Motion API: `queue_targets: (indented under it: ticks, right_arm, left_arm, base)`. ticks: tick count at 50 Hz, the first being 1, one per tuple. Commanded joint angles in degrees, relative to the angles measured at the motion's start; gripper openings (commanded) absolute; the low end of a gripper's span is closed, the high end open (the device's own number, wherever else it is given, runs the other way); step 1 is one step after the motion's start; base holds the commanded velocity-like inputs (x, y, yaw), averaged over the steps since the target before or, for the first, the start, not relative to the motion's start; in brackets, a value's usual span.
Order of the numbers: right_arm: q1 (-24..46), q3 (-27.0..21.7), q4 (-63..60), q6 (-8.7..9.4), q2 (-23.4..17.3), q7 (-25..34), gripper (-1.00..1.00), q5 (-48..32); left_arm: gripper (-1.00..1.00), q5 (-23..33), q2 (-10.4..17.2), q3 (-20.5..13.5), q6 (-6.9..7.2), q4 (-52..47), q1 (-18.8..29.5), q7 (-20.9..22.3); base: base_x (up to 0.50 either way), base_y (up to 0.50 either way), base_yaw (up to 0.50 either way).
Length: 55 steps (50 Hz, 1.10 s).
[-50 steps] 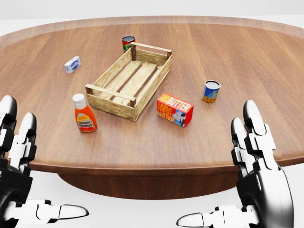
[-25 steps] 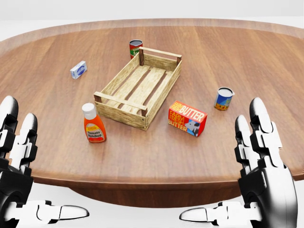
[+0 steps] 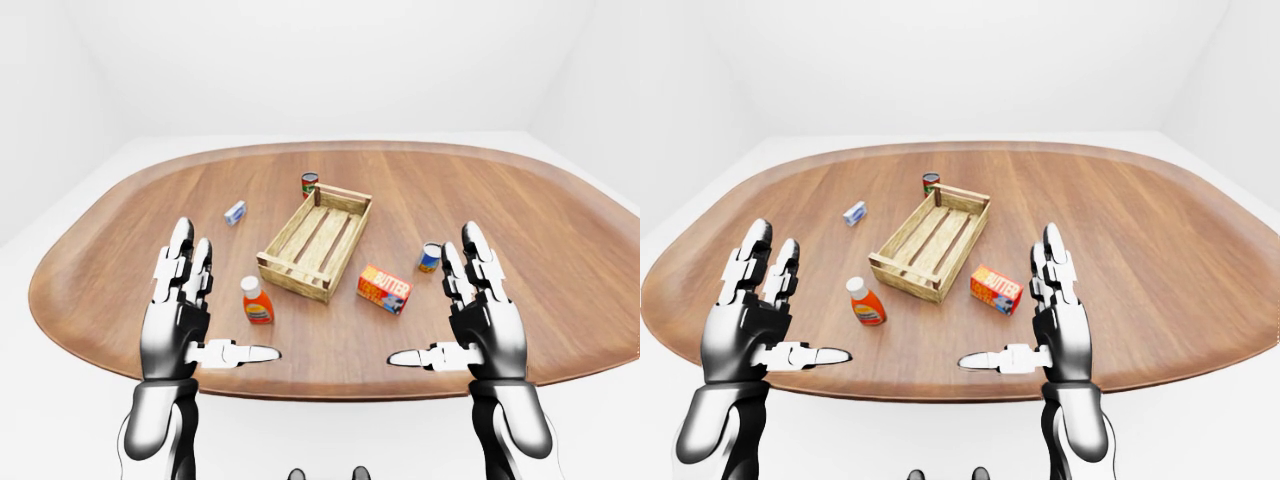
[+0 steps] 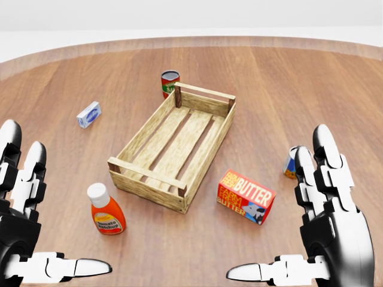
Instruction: Pick up the butter and put it in the tray.
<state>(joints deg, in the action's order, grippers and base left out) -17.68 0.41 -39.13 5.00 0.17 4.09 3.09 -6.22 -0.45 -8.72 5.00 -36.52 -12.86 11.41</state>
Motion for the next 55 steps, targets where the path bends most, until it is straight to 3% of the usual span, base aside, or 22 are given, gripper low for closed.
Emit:
queue_targets:
  ticks: [1,26,37,45,55]
  right_arm:
    - [0.04,0.00,0.05,0.00,0.06,0.21,1.00,-0.01]
    - [0.74,0.18,1.02,0.00,0.12,-0.48,1.00,0.58]
    - [0.84,-0.56,1.04,0.00,0.12,-0.47,1.00,1.94]
    - [1.04,-3.88,1.82,0.00,0.13,1.14,1.00,2.60]
    - [3.53,-13.58,8.47,0.00,-0.54,6.33,1.00,-0.87]
  left_arm:
    - [1.00,0.01,-0.03,-0.10,0.00,-0.03,-0.14,0.18]
    - [1.00,-0.05,-0.03,-0.33,0.00,0.06,0.08,0.29]
    - [1.00,0.28,0.00,-0.10,0.00,0.81,0.33,0.05]
    - [1.00,1.02,0.10,0.61,0.00,1.70,0.50,-0.57]
    - [1.00,1.14,0.22,0.56,0.00,1.81,0.76,-0.96]
  base:
    - [0.50,0.00,0.00]
    - [0.50,0.00,0.00]
    - [0.00,0.00,0.00]
    - [0.00,0.00,0.00]
    - [0.00,0.00,0.00]
